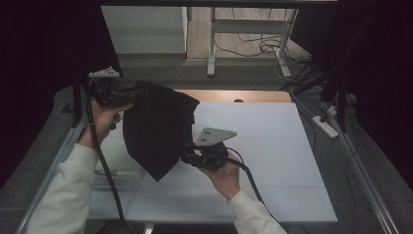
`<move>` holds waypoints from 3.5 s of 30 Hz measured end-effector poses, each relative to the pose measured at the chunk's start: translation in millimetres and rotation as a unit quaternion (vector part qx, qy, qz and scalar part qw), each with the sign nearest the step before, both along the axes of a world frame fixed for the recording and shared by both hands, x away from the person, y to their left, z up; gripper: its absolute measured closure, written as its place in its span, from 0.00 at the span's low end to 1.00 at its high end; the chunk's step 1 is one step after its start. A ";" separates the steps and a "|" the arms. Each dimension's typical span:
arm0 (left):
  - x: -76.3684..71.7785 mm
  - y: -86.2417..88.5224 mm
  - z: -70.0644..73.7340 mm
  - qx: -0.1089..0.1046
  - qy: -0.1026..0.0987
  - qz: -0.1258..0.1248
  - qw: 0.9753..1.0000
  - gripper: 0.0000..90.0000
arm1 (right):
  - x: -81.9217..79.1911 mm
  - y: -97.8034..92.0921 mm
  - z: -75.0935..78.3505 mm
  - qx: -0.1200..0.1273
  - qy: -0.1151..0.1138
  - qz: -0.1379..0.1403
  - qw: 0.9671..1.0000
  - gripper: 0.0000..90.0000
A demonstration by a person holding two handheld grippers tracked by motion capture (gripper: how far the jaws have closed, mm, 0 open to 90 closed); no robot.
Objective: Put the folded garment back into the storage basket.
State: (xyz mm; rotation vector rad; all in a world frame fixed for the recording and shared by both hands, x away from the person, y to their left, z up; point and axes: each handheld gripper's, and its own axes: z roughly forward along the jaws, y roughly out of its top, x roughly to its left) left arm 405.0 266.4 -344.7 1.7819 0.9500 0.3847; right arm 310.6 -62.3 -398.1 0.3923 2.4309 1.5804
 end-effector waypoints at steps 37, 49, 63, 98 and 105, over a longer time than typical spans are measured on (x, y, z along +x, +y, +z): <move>-30.9 97.7 8.0 -0.005 -0.005 0.068 0.998 0.81 | 6.3 85.8 5.1 0.010 0.002 0.064 0.998 0.82; -26.9 116.4 4.8 0.001 0.007 0.085 0.996 0.81 | 8.1 108.1 3.5 0.009 0.007 0.075 0.997 0.82; -2.1 122.0 -30.0 0.020 0.051 0.100 0.993 0.80 | 12.3 129.2 -12.8 -0.024 0.019 0.087 0.996 0.82; 26.7 127.9 -79.8 0.059 0.109 0.120 0.985 0.80 | 25.1 154.3 -32.1 -0.044 0.040 0.092 0.994 0.82; 43.8 118.7 -87.4 0.086 0.121 0.124 0.981 0.80 | 28.9 152.9 -35.3 -0.038 0.048 0.090 0.994 0.82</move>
